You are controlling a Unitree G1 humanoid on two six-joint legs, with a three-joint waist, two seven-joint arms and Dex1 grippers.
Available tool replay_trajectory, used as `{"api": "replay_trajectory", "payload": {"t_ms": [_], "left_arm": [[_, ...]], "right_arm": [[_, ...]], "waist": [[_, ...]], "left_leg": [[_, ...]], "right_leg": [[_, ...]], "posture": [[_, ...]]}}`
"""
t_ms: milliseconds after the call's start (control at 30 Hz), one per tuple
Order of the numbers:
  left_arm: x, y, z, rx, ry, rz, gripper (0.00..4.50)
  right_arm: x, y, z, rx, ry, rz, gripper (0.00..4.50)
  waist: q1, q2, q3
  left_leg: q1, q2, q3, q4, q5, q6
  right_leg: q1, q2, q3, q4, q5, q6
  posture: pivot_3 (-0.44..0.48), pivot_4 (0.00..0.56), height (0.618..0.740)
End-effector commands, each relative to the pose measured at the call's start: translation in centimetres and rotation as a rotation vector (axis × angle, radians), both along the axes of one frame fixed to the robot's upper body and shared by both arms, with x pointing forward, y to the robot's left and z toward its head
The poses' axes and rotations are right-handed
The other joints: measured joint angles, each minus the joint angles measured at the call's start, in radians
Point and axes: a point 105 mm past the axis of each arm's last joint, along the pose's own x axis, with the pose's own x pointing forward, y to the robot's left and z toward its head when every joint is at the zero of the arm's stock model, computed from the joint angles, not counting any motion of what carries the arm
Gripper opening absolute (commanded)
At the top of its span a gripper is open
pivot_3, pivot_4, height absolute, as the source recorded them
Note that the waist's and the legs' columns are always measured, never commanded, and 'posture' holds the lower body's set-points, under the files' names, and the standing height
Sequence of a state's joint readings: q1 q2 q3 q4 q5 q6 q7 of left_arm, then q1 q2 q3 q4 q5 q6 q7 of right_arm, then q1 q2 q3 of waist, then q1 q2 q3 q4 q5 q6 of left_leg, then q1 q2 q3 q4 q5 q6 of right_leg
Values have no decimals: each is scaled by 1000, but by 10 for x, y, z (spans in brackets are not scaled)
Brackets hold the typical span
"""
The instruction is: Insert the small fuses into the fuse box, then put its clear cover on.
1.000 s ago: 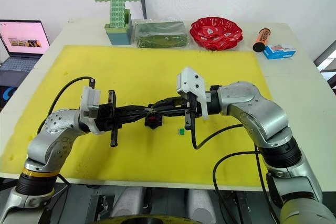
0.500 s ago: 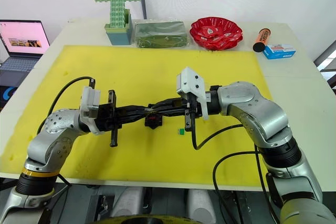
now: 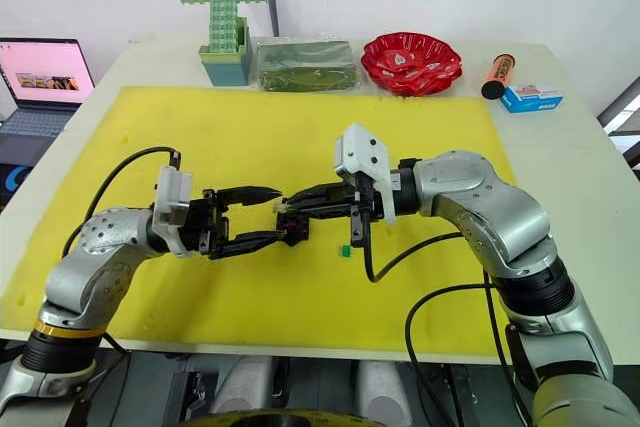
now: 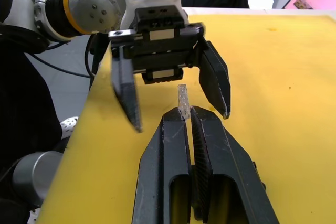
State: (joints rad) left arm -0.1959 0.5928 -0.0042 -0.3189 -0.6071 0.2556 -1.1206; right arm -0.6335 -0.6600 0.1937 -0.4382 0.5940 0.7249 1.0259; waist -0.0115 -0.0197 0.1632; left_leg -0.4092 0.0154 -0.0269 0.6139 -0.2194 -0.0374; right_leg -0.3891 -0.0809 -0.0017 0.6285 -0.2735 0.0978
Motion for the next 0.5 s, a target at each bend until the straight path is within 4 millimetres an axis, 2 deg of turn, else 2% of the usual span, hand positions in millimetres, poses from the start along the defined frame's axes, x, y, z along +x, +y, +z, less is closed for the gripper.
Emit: {"api": "replay_trajectory", "payload": {"t_ms": [33, 67, 233, 500], "left_arm": [[-3, 15, 0, 33, -31, 53, 4314], [-3, 19, -3, 39, -23, 73, 4439], [-8, 30, -21, 43, 15, 158, 4439], [-8, 31, -43, 36, 18, 272, 4439]], "right_arm": [[2, 2, -1, -102, -114, -31, 0], [3, 2, -3, -118, -121, -40, 0], [9, 10, -9, -174, -152, -90, 0], [19, 10, -14, -248, -158, -185, 0]], "waist": [[-2, 0, 0], [-2, 0, 0], [2, 0, 0], [4, 0, 0]], "left_leg": [[0, 0, 0, 0, 0, 0], [0, 0, 0, 0, 0, 0], [0, 1, 0, 0, 0, 0], [0, 1, 0, 0, 0, 0]], "right_leg": [[0, 0, 0, 0, 0, 0], [-1, 0, 0, 0, 0, 0], [-1, 0, 0, 0, -1, -1], [0, -1, 0, 0, -2, -4]], "posture": [[0, 150, 740], [0, 150, 740], [0, 150, 740], [0, 150, 740]]}}
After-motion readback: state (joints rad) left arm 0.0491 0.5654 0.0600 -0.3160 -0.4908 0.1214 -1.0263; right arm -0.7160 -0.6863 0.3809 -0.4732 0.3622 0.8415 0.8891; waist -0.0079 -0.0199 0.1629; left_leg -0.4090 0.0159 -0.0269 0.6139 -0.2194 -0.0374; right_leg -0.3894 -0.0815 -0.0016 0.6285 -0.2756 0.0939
